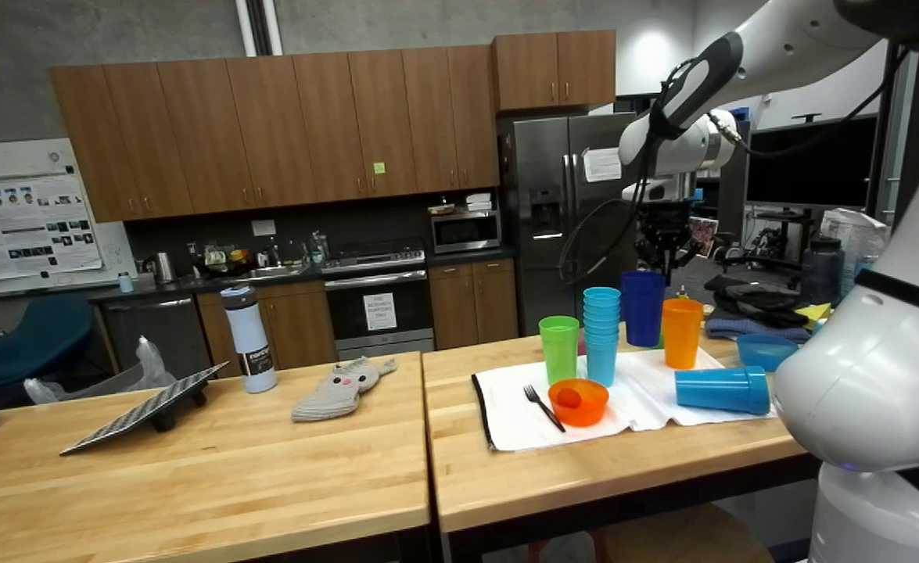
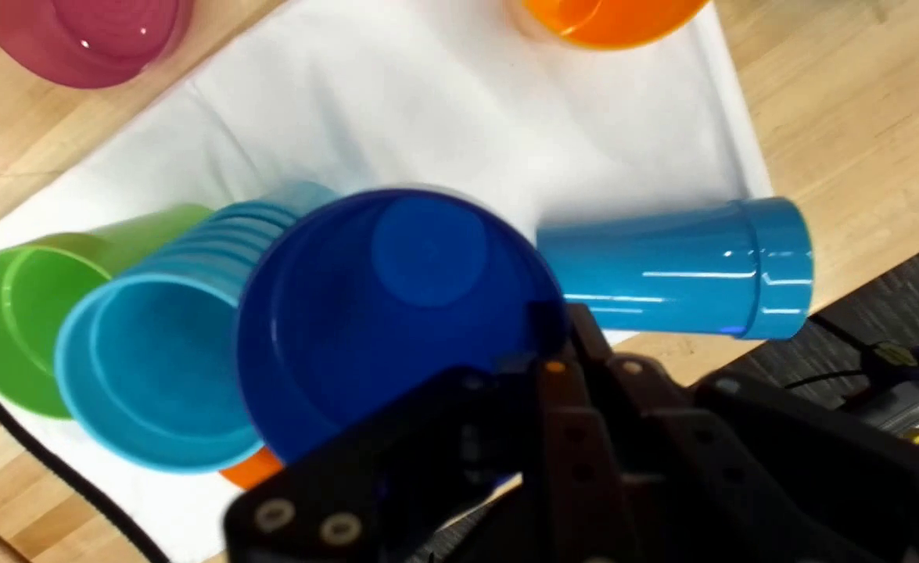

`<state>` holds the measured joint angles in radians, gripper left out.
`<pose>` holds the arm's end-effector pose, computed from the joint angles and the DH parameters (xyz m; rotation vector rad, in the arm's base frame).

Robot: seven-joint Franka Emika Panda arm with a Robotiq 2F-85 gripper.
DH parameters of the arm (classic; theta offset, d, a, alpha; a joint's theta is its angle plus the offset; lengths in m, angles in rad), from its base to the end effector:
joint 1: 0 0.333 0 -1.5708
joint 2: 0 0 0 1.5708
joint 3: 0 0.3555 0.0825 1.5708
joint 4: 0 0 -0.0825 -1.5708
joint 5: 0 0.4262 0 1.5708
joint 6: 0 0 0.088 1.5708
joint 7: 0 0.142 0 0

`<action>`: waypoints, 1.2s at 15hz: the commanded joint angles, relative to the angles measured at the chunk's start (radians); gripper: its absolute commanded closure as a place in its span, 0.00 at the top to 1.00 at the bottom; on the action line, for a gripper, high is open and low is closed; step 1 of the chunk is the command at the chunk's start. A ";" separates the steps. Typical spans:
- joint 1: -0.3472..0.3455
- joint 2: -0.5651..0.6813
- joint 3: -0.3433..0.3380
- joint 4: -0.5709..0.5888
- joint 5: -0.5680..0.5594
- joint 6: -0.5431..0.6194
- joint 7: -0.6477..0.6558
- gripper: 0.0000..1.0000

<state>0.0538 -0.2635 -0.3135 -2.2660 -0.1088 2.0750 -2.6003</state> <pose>0.4881 -0.1435 0.4522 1.1182 2.8675 -0.0111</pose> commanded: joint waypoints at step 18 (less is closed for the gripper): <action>0.100 -0.020 -0.189 0.025 -0.092 -0.031 0.000 0.01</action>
<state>0.1246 -0.2913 -0.4644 -2.2644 -0.1872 2.0521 -2.6004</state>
